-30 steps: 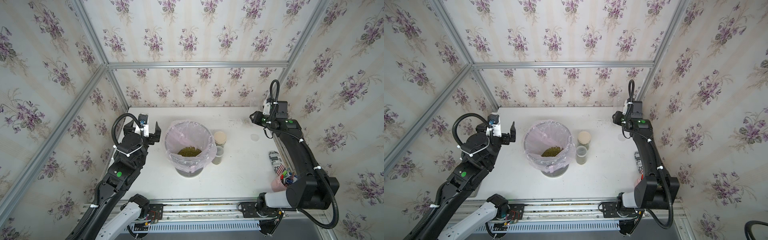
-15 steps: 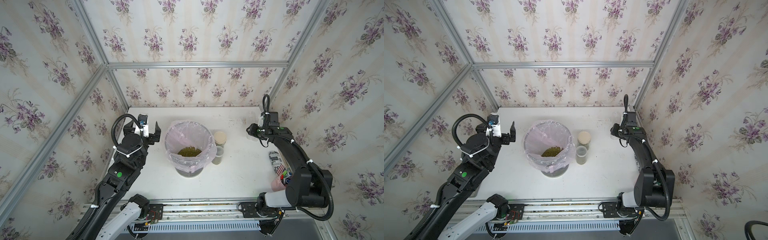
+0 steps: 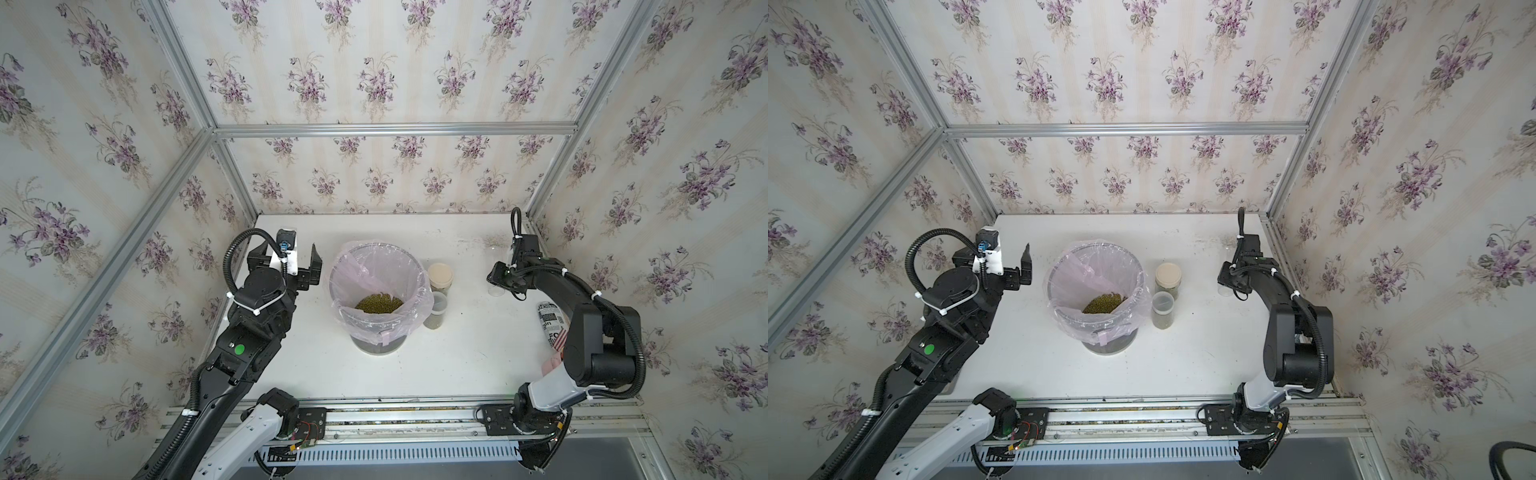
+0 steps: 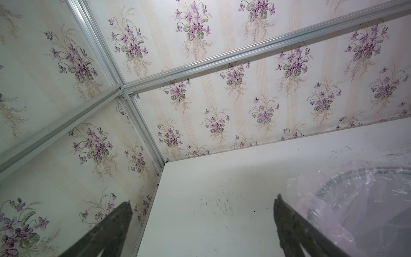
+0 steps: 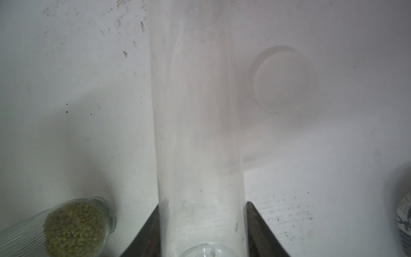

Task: Empty moldy mung beans from jars
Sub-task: Place the jar at the center of the board.

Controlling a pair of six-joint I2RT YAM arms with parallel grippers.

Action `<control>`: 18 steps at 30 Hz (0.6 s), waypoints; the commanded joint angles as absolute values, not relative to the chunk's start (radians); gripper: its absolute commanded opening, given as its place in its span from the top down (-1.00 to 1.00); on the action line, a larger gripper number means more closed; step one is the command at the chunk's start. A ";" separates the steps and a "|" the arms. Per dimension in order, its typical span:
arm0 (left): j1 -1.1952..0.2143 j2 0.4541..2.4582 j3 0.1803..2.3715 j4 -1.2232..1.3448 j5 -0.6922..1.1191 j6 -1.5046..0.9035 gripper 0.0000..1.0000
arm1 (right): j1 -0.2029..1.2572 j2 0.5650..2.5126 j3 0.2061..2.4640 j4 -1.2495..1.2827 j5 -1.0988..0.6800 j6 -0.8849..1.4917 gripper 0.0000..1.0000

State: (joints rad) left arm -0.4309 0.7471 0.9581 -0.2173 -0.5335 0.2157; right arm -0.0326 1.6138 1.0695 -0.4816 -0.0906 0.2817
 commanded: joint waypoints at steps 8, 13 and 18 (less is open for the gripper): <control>-0.425 0.752 0.957 -0.171 -0.525 0.201 -0.99 | -0.032 1.741 1.187 -0.524 0.012 0.224 0.55; -0.425 0.753 0.954 -0.167 -0.524 0.201 -0.99 | -0.032 1.750 1.178 -0.557 0.031 0.214 0.55; -0.425 0.759 0.959 -0.164 -0.508 0.195 -0.99 | -0.032 1.751 1.163 -0.560 0.063 0.201 0.55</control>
State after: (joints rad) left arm -0.4259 0.7567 0.9562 -0.2096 -0.5209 0.2142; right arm -0.0326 1.7473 1.1610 -0.5426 0.0288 0.2108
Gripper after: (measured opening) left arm 0.996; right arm 0.468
